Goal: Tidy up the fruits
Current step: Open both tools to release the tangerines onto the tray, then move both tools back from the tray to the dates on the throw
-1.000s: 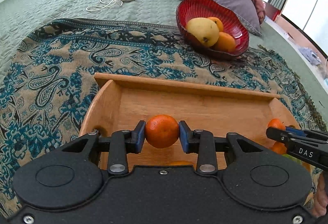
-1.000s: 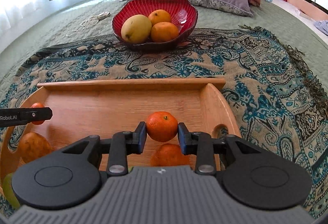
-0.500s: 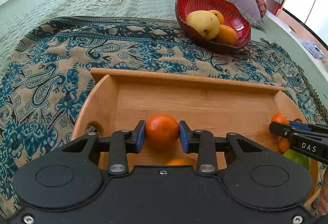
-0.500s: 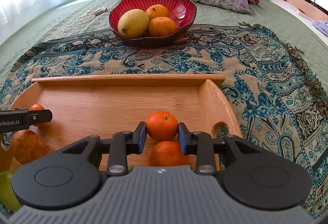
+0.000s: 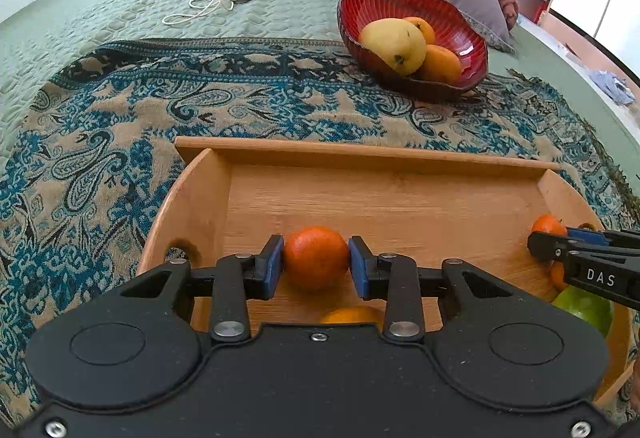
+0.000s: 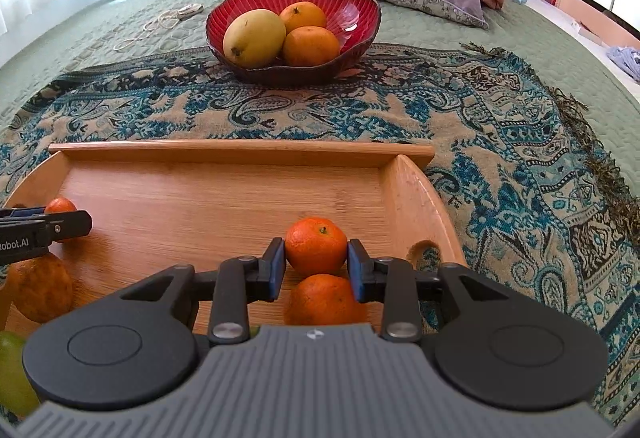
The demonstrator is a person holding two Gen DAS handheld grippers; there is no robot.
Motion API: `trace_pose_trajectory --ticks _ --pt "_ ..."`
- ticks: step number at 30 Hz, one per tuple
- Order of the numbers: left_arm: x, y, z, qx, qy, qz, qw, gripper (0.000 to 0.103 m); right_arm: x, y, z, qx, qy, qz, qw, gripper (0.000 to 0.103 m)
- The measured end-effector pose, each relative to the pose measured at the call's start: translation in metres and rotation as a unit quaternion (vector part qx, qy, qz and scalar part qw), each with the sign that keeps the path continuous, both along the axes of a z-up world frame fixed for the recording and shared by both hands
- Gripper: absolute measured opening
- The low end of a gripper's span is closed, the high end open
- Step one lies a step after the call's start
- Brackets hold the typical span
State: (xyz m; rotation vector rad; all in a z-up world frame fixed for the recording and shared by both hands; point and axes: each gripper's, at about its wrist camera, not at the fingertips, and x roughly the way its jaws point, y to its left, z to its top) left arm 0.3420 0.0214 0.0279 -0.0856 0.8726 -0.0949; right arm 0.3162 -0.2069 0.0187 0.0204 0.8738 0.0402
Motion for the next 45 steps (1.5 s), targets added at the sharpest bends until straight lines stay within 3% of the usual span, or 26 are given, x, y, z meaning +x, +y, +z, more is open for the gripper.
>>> trace_pose_trajectory --ticks 8,14,19,29,35,45 --pt "-0.012 0.003 0.012 0.007 -0.021 0.002 0.9997 0.048 -0.005 0.000 0.003 0.012 -0.001 0.002 1.000 0.049" --pt "-0.038 0.004 0.033 0.024 -0.056 -0.007 0.9981 0.063 -0.019 -0.005 0.023 0.023 -0.029 0.011 0.999 0.058" --pt "-0.075 0.009 0.053 0.014 -0.082 -0.016 0.9964 0.083 -0.044 -0.005 0.042 0.025 -0.058 0.029 0.998 0.066" --pt "-0.153 0.007 0.061 0.016 -0.104 -0.052 0.9931 0.088 -0.113 0.005 0.056 0.005 -0.121 0.085 0.989 0.087" --pt "-0.193 0.001 0.048 0.023 -0.107 -0.065 0.9919 0.092 -0.147 0.007 0.048 0.014 -0.128 0.097 0.987 0.090" --pt "-0.230 -0.015 0.028 0.028 -0.097 -0.089 0.9909 0.096 -0.195 0.016 0.033 -0.037 -0.146 0.118 0.981 0.098"
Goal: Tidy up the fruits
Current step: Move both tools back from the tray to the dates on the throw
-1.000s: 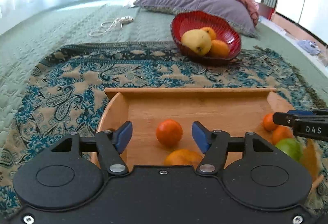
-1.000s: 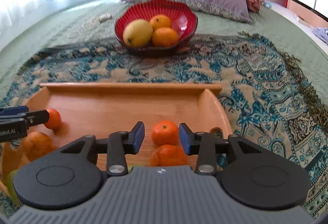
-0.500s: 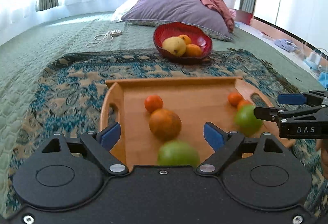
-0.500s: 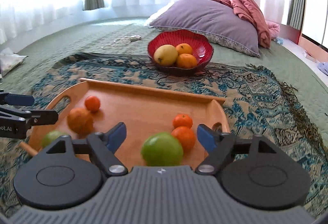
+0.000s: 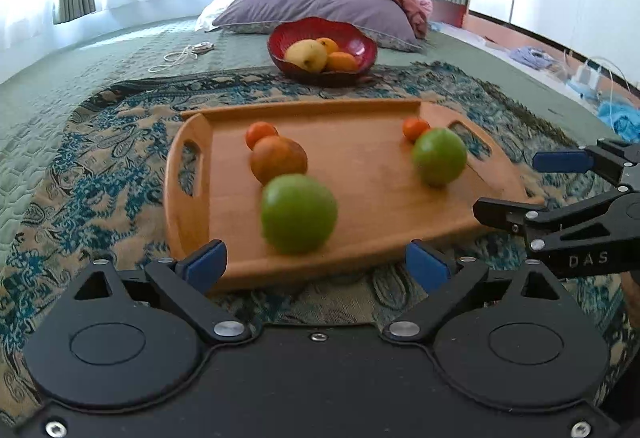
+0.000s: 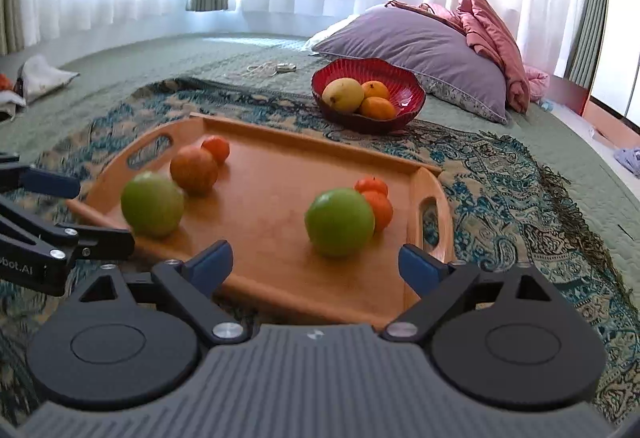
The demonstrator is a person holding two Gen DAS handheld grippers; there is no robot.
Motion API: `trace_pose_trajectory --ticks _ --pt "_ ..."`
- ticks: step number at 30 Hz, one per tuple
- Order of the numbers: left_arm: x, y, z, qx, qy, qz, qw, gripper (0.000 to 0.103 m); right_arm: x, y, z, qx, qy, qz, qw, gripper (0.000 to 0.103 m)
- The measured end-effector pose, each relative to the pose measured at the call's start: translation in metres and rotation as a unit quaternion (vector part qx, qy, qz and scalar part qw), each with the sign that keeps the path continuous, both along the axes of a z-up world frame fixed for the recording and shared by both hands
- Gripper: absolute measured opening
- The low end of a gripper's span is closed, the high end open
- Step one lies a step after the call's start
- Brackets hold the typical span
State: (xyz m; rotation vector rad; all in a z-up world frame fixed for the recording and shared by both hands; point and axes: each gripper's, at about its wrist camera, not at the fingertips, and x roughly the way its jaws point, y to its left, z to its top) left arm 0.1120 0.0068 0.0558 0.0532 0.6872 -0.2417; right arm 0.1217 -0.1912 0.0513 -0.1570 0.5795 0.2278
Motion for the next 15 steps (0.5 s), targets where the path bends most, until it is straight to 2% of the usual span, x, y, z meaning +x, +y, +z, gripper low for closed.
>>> trace_pose_trajectory --ticks 2,15 --pt "-0.005 -0.003 -0.003 0.001 0.003 -0.004 1.0000 0.096 -0.007 0.000 -0.003 -0.001 -0.001 0.003 1.000 0.103" --pt "-0.033 -0.013 -0.026 0.007 0.006 -0.025 0.9996 0.097 -0.043 -0.013 -0.028 0.003 -0.005 0.009 1.000 0.103"
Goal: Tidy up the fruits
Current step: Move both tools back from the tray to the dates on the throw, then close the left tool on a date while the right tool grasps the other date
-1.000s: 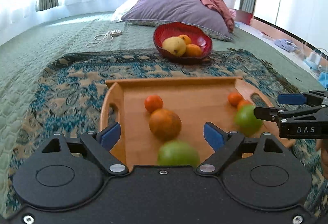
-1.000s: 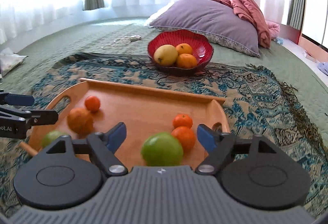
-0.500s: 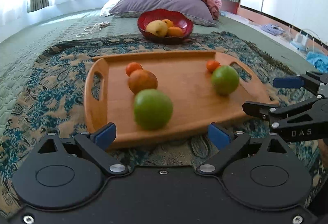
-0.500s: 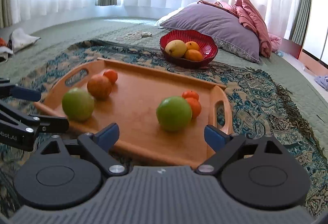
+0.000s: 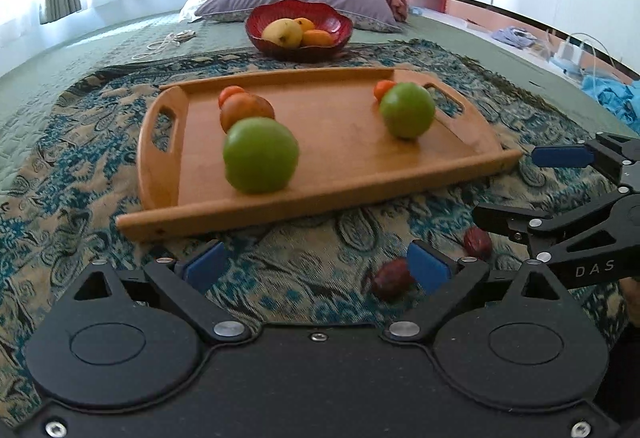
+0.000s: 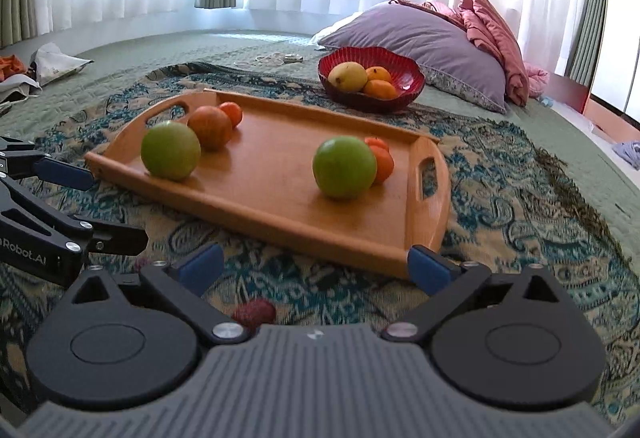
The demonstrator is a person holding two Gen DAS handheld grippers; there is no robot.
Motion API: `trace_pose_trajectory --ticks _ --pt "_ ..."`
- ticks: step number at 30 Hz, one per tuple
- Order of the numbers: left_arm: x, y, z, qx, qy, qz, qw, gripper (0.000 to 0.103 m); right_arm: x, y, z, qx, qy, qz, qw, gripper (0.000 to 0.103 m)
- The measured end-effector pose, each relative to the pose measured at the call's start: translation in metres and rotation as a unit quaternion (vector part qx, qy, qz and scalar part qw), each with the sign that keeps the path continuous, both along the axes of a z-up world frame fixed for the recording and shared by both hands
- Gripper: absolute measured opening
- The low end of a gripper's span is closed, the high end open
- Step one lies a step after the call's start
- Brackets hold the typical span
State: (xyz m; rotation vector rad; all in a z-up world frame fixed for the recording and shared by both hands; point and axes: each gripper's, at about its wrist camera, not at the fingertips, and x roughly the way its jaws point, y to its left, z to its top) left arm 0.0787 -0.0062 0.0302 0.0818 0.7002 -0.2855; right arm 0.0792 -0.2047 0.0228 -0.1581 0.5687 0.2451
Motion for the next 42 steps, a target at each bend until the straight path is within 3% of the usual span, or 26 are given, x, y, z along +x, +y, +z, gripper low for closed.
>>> trace_pose_trajectory --ticks 10,14,20,28,42 --pt "-0.020 -0.008 -0.013 0.007 -0.017 -0.016 0.9997 0.098 -0.021 0.001 -0.019 -0.002 0.000 0.019 1.000 0.103" --pt "-0.020 -0.011 -0.016 0.005 -0.013 -0.019 0.9997 0.097 -0.024 0.004 -0.023 0.001 -0.002 0.021 1.000 0.097" --pt "-0.017 -0.015 -0.020 -0.014 0.000 -0.015 0.9998 0.081 -0.024 0.006 -0.028 0.009 0.002 0.018 1.000 0.088" --pt "-0.015 -0.023 -0.022 -0.023 0.004 -0.029 0.9993 0.051 -0.027 0.008 -0.031 0.021 0.000 0.017 1.000 0.073" --pt "-0.013 -0.030 -0.025 -0.032 0.003 -0.025 0.9992 0.033 -0.031 0.013 -0.032 0.037 -0.006 0.016 0.999 0.048"
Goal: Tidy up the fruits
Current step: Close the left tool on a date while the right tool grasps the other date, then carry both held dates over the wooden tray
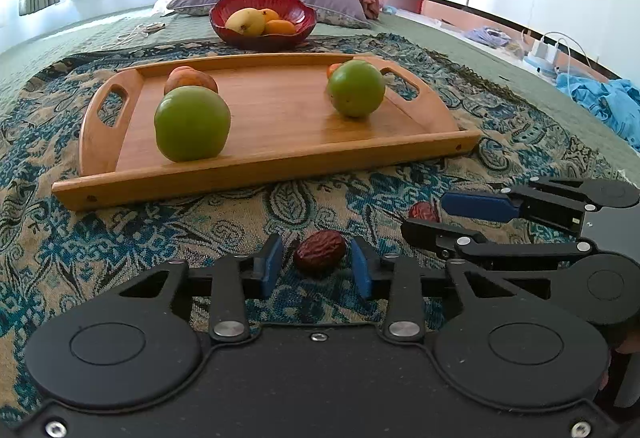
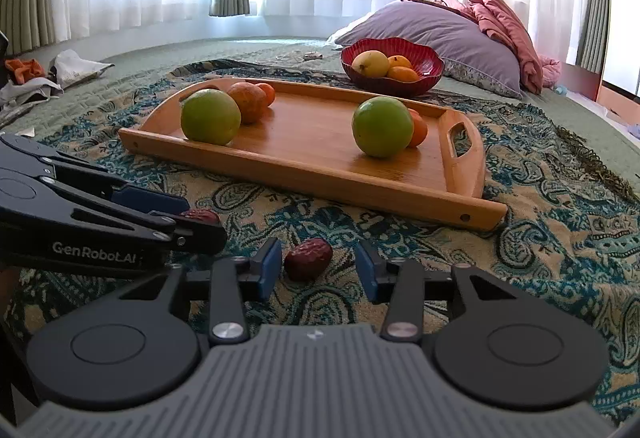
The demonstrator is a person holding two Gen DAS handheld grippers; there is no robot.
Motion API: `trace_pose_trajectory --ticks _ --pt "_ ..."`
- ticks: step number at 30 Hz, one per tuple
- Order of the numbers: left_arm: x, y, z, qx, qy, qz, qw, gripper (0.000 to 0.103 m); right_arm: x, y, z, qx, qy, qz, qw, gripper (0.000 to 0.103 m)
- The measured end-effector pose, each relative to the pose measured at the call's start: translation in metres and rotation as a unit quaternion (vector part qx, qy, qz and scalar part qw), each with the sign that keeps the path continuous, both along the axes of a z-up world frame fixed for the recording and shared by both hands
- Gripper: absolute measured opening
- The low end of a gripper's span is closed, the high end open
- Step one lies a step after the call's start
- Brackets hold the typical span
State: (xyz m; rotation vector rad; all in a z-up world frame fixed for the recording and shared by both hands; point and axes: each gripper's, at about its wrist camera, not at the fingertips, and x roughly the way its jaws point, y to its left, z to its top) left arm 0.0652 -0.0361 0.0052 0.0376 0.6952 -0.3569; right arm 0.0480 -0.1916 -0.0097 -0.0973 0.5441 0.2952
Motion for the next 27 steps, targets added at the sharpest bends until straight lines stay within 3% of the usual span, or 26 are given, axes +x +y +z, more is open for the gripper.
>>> trace_pose_trajectory --ticks 3,9,27 --pt "-0.001 -0.002 0.000 0.003 -0.005 0.004 1.0000 0.027 0.000 0.002 0.001 0.004 0.002 0.003 1.000 0.040" --pt "-0.001 -0.002 0.002 -0.003 -0.010 0.012 0.9999 0.026 -0.002 0.009 0.002 -0.005 -0.011 0.005 1.000 0.029" --pt "0.006 -0.001 0.024 -0.014 -0.044 0.029 0.9985 0.026 0.003 0.006 0.016 0.012 -0.041 -0.019 0.999 0.028"
